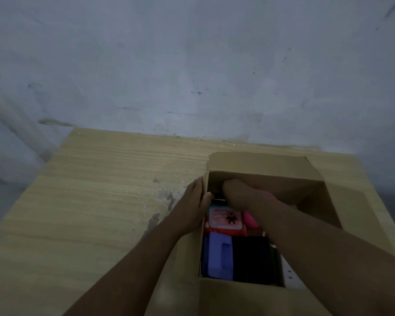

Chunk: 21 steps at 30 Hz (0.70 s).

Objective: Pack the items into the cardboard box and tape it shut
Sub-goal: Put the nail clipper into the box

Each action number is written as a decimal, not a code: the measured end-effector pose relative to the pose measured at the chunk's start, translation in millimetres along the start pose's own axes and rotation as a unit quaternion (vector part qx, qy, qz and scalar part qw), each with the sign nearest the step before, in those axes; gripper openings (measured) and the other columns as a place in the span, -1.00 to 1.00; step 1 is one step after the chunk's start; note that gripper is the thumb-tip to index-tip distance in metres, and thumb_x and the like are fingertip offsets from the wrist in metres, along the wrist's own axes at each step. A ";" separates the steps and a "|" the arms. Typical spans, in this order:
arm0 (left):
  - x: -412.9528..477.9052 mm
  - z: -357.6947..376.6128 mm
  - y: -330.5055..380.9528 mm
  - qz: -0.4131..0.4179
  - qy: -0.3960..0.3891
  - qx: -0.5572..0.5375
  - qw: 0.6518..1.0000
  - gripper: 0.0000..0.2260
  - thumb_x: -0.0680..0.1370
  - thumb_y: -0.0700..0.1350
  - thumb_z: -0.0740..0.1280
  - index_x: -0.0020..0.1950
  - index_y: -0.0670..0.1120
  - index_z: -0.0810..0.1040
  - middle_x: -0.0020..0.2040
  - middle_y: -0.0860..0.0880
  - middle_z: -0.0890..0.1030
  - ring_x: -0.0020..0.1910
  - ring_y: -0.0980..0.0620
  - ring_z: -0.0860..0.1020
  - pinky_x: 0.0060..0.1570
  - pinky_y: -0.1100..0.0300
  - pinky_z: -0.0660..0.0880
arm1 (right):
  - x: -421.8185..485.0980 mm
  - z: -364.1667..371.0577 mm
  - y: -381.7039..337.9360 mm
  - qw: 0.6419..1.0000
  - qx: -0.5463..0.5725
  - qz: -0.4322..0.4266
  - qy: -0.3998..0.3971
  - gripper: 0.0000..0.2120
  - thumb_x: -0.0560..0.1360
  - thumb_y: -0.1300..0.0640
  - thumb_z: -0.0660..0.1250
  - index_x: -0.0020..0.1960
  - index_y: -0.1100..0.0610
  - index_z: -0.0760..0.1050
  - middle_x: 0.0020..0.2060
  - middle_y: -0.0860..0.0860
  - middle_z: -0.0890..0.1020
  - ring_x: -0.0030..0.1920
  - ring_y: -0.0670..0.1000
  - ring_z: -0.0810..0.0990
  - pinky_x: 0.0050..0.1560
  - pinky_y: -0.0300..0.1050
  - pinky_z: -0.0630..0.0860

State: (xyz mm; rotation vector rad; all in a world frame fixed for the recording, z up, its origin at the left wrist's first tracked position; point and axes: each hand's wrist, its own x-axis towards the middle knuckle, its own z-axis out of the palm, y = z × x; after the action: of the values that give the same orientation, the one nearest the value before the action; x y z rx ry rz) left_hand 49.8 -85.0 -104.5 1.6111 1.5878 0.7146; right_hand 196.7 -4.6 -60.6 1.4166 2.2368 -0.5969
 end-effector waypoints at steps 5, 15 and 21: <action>3.1 -0.8 -2.7 0.033 0.000 0.018 0.999 -0.34 0.57 0.33 -0.06 0.57 0.00 0.09 0.51 -0.01 0.26 0.47 0.07 0.26 0.42 -0.01 0.29 | -16.7 -16.7 12.9 0.995 -0.032 -0.045 0.079 -0.81 0.48 0.25 0.30 0.06 0.20 0.58 -0.01 0.15 0.63 0.00 0.14 0.59 -0.04 -0.09 0.47; -1.3 -6.1 6.9 0.018 0.010 0.096 0.995 -0.37 0.58 0.24 -0.02 0.49 -0.16 0.24 0.40 -0.17 0.42 0.37 -0.11 0.40 0.30 -0.07 0.40 | -73.2 -21.5 40.4 0.961 0.088 -0.016 0.262 -0.79 0.55 0.23 0.20 0.04 0.17 0.60 -0.01 0.09 0.65 -0.01 0.06 0.56 0.03 -0.03 0.50; -13.0 -4.5 27.1 0.057 0.098 0.287 0.951 -0.63 0.66 -0.03 0.10 0.40 -0.16 0.39 0.25 -0.19 0.57 0.18 -0.16 0.54 0.07 0.03 0.45 | -111.4 5.7 57.6 0.914 0.146 0.032 0.377 -0.80 0.54 0.21 0.20 0.01 0.22 0.60 -0.08 0.11 0.66 -0.08 0.08 0.58 -0.04 -0.04 0.51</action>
State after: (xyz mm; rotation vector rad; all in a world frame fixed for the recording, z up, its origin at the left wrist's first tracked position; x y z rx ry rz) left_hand 60.6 -95.9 -78.3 2.1125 1.9836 0.5057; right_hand 293.4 -66.9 -10.3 2.1462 2.7319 -0.4085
